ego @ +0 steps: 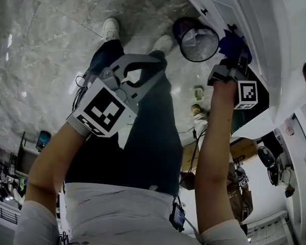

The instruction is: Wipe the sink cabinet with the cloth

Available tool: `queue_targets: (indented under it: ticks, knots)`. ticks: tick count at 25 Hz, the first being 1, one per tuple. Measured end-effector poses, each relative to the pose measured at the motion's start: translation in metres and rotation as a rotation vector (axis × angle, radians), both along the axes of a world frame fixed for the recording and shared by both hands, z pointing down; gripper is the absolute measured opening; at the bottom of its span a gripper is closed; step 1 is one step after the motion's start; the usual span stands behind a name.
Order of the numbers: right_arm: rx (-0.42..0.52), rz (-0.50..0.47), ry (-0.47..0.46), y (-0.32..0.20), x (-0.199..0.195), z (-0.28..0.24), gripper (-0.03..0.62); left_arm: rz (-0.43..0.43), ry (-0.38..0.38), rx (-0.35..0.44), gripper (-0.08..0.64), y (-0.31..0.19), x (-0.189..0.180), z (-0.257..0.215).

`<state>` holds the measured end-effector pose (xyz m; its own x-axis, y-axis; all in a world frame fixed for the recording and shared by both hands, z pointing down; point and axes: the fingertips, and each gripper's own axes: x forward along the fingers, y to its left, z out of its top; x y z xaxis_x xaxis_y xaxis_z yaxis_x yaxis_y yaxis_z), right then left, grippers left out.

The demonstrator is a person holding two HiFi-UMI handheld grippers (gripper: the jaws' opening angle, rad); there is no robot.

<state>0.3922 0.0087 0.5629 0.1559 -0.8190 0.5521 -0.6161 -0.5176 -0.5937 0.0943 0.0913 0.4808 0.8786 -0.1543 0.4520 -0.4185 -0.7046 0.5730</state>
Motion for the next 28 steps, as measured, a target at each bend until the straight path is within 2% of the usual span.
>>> queue_targets:
  ticks: [4, 13, 18, 22, 28]
  knots:
    - [-0.016, -0.014, -0.015, 0.0, 0.003, 0.01, 0.109, -0.032, -0.002, -0.001, 0.012, 0.002, 0.009, 0.0]
    - [-0.117, -0.056, -0.062, -0.006, 0.003, 0.054, 0.109, -0.183, -0.04, -0.01, 0.012, -0.008, 0.0, 0.008]
    - [-0.14, -0.042, -0.091, -0.011, -0.005, 0.073, 0.108, -0.271, -0.05, -0.019, 0.012, -0.011, -0.008, 0.013]
    - [-0.135, -0.038, -0.095, -0.019, -0.013, 0.085, 0.107, -0.343, -0.049, -0.017, 0.012, -0.016, -0.014, 0.014]
    - [-0.064, 0.0, -0.109, -0.029, -0.029, 0.088, 0.108, -0.43, -0.061, -0.022, 0.012, -0.019, -0.037, 0.018]
